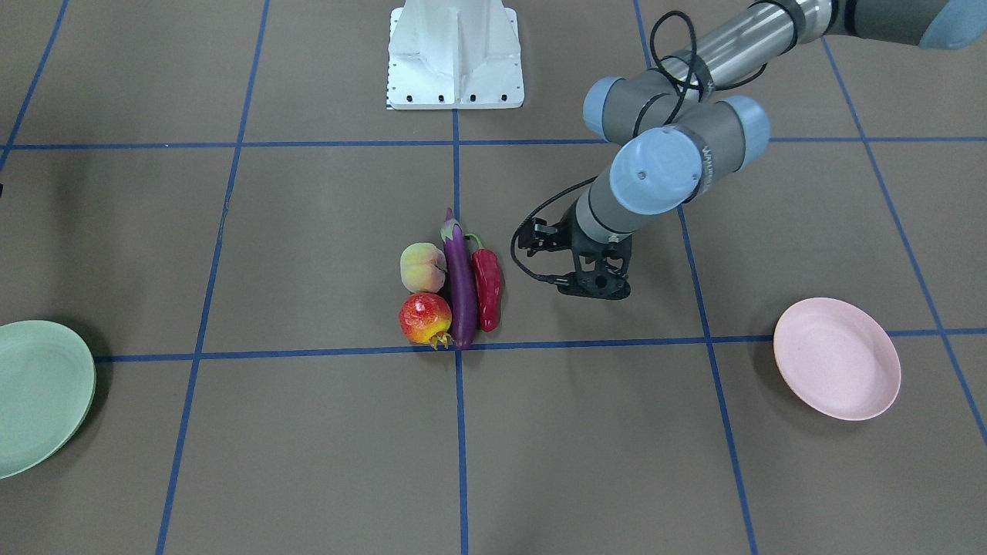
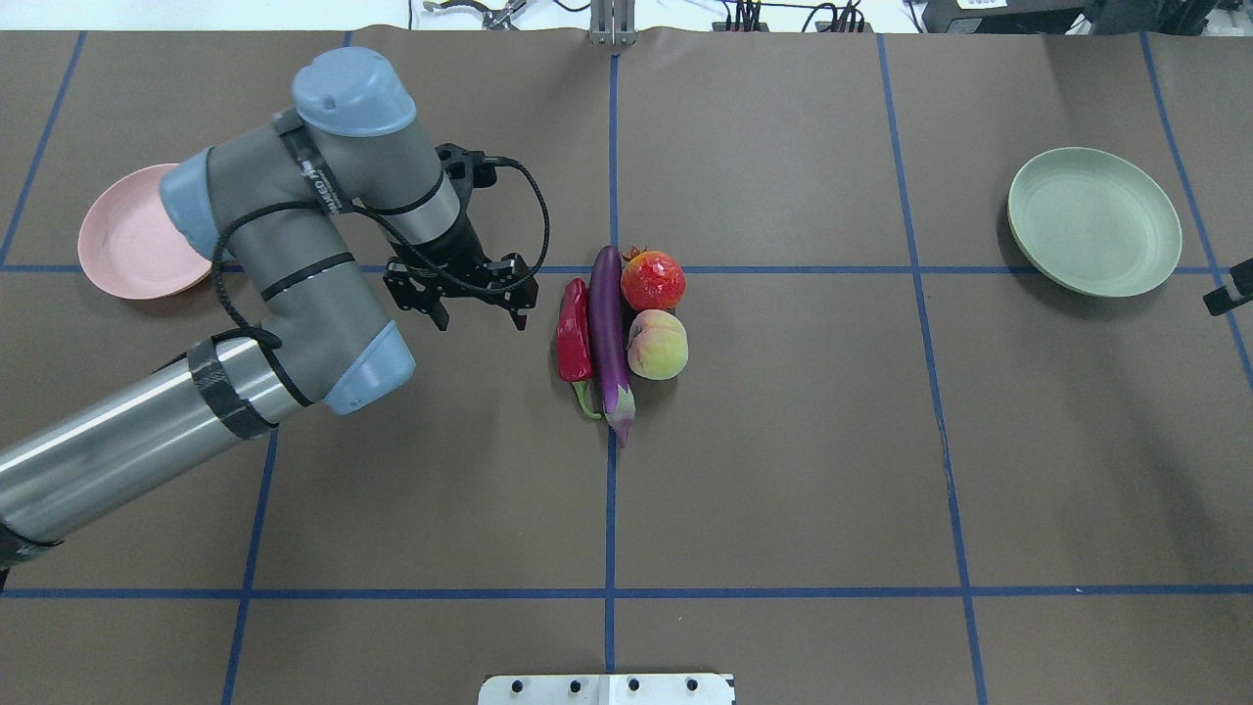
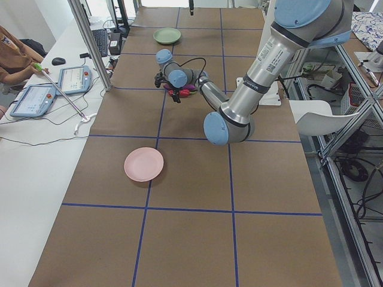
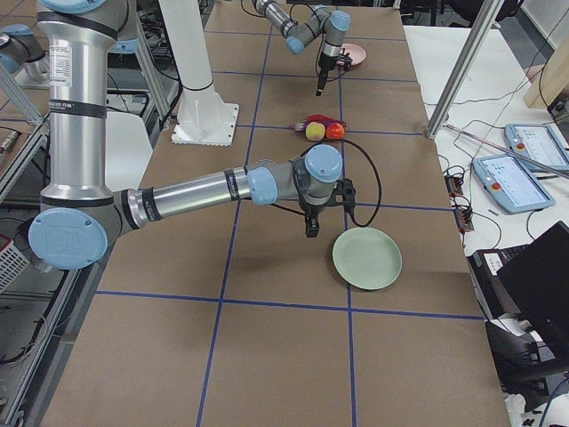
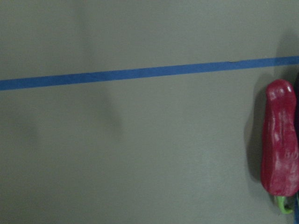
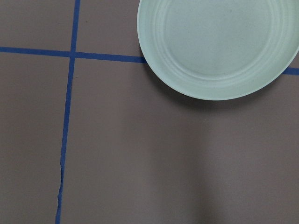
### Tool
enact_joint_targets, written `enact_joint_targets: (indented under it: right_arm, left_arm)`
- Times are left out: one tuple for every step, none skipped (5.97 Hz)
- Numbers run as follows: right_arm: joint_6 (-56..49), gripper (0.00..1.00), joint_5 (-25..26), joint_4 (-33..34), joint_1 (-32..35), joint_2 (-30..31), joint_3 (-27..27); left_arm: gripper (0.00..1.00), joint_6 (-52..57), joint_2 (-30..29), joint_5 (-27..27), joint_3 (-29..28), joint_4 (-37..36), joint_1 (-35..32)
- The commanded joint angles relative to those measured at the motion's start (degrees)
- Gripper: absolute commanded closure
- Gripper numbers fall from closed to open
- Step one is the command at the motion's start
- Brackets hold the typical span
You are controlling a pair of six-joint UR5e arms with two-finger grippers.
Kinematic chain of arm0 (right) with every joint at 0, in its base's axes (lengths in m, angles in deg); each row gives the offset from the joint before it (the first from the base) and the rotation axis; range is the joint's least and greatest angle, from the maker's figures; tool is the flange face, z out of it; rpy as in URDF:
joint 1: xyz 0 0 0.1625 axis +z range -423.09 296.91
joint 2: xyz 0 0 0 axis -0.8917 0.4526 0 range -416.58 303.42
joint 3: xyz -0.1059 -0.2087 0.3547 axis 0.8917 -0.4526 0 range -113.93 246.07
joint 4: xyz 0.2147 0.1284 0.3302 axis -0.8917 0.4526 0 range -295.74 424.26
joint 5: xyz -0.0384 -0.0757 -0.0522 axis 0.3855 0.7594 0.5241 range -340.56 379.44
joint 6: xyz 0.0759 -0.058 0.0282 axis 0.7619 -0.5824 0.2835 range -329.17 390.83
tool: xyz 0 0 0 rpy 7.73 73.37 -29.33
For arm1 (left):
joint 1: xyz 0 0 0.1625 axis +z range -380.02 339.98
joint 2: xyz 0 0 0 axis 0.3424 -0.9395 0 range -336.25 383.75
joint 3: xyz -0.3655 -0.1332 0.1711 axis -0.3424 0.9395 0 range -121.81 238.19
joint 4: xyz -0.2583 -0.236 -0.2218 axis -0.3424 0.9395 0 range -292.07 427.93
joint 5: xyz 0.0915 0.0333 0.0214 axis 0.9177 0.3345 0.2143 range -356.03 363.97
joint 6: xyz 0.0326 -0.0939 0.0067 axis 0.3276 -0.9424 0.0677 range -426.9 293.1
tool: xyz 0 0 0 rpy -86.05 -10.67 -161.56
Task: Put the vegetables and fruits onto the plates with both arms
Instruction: 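Move the left gripper down over the red pepper and grasp it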
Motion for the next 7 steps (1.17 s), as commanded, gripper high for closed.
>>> enact_joint_targets:
  right_arm:
    - [0.0,0.0,-0.02,-0.03,-0.1,0.06,0.22]
    - [0.0,0.0,-0.02,-0.03,-0.19,0.06,0.14]
    - [0.0,0.0,-0.02,-0.03,-0.19,-0.02,0.14]
    - [0.0,0.0,-0.02,-0.03,-0.19,-0.02,0.22]
    - [0.0,0.0,-0.02,-0.03,-0.19,-0.02,0.23]
    - [0.0,0.0,-0.02,-0.03,-0.19,-0.02,0.23]
    - [0.0,0.0,-0.02,-0.03,-0.19,-0.02,0.23]
  left_arm:
    - [0.0,-2.99,-3.11,0.09,-6.45,6.19,1.89]
    - [0.0,-7.18,-4.06,0.09,-9.87,12.43,1.98]
    - [0.02,-8.09,-4.25,0.09,-10.95,14.05,1.98]
    - [0.09,-8.19,-4.25,0.09,-10.96,14.24,1.98]
    - [0.1,-8.19,-4.34,0.09,-11.57,15.64,1.98]
    - [0.11,-8.27,-4.6,0.09,-12.36,16.78,1.98]
    - [0.13,-8.36,-4.78,0.18,-12.89,17.49,1.98]
